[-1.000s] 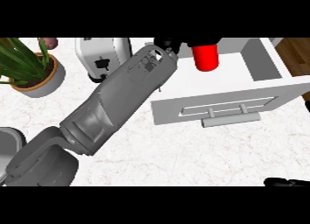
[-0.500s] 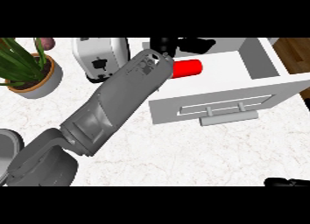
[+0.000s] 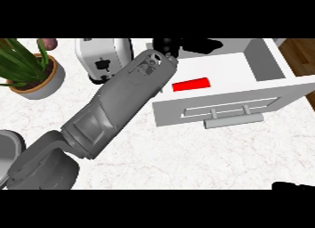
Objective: Pick up the can, place it into the drawer and close the drawer
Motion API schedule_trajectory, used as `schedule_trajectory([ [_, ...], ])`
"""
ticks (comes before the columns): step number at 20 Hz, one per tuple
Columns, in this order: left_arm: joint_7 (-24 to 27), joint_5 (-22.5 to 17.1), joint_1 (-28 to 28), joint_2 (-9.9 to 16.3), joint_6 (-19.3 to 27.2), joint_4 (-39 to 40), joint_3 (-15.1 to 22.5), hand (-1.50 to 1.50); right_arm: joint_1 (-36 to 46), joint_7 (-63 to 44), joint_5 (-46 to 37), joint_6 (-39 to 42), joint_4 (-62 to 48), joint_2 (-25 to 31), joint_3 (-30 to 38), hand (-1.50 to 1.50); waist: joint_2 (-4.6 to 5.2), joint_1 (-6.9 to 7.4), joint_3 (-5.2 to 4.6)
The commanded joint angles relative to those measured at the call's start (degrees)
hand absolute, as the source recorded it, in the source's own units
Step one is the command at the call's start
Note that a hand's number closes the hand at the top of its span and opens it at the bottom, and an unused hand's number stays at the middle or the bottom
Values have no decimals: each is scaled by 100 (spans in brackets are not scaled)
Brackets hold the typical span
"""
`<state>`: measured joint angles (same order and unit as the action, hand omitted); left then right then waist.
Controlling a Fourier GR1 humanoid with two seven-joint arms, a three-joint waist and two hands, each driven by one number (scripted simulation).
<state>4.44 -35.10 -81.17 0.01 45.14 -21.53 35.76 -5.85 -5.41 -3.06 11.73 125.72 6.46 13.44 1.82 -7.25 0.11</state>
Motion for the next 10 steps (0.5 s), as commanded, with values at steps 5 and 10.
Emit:
schedule_trajectory([
  [5,296,-414,58,-1,44,-193,-121,-150,66,470,-983,153,210,425,-316,-150,-24,108,-3],
  [10,197,-590,-145,-1,248,-376,-68,-150,492,267,-1985,-38,139,654,-609,-150,-76,308,-7],
])
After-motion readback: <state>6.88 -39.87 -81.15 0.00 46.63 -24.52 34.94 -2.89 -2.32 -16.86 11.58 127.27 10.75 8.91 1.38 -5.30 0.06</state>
